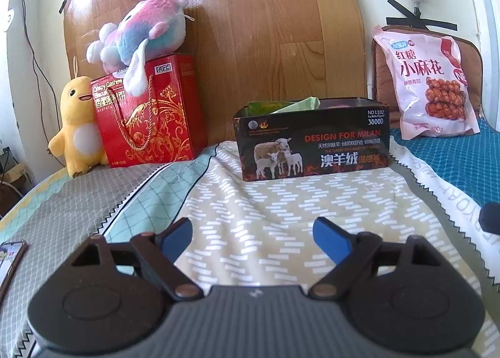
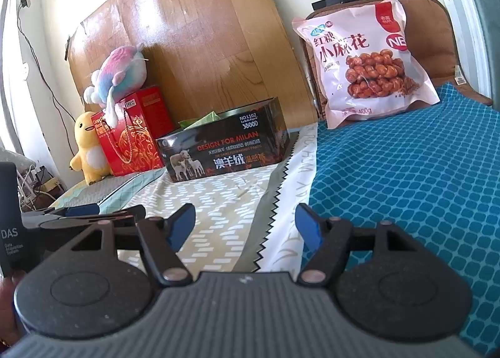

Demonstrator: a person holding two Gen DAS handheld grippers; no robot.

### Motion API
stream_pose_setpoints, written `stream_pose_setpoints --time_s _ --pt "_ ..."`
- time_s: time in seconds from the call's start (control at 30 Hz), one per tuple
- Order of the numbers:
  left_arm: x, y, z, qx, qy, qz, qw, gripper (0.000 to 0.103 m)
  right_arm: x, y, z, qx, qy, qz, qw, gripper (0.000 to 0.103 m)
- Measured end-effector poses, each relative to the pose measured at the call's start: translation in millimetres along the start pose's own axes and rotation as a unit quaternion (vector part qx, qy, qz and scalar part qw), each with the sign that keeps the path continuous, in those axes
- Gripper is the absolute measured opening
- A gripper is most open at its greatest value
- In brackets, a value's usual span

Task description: Organize snacks

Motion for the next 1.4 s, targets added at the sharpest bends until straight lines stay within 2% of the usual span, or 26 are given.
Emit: stream_pose_setpoints --time_s 0.1,0.23,0.37,0.5,0.6,0.8,0.93,1.13,1.4 --pt "0.5 0.9 -0.2 0.005 -0.001 -0.003 1.0 0.099 -0.9 -1.3 -0.5 -0.004 0.004 0.001 1.0 0.073" --pt "-1.6 1.0 -0.7 0.005 0.006 -0.005 1.0 0.102 -3.2 -1.8 -0.4 -0.006 0.009 0.002 1.0 0.073" --pt "-6.4 7.4 2.2 -0.001 0.023 -0.001 0.9997 0.103 -5.3 3.6 3.9 -0.006 0.0 0.014 1.0 0.073" --pt "-4.8 18.4 6.4 -0.008 0.018 0.007 0.9998 0.103 -12.3 22.8 18.2 -0.006 -0.023 -0.007 1.0 0.073" --pt "-2.4 27.8 8.4 -0.014 0.018 0.013 0.9997 0.103 -20.4 30.8 23.0 -0.013 -0.026 -0.004 1.0 0.074" --pt "-2.2 50.9 9.0 -0.011 0.029 0.015 0.9994 0.103 -29.5 42.7 19.9 -0.004 -0.048 -0.013 0.999 0.083" --pt "-3.5 65.0 8.6 0.005 0.038 0.012 0.9992 0.103 -34.8 48.7 21.5 -0.001 -0.053 -0.016 0.998 0.091" --pt "-2.0 74.3 7.4 0.008 0.039 0.019 0.999 0.103 -37.0 54.6 25.3 0.002 -0.055 -0.015 0.998 0.091" --pt "1.1 78.3 8.6 0.012 0.034 0.008 0.9993 0.103 -40.3 53.7 31.4 -0.005 -0.057 -0.024 0.998 0.091"
Point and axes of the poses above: each gripper's, at about its wrist camera, not at the fingertips, and y roughly against the way its jaws point, x to its right, z to its underside, the point moved 2 cm from there along -y, roughly the way its jaws point, and after that the axes turned 9 degrees about -x, right-handed, at the moved point
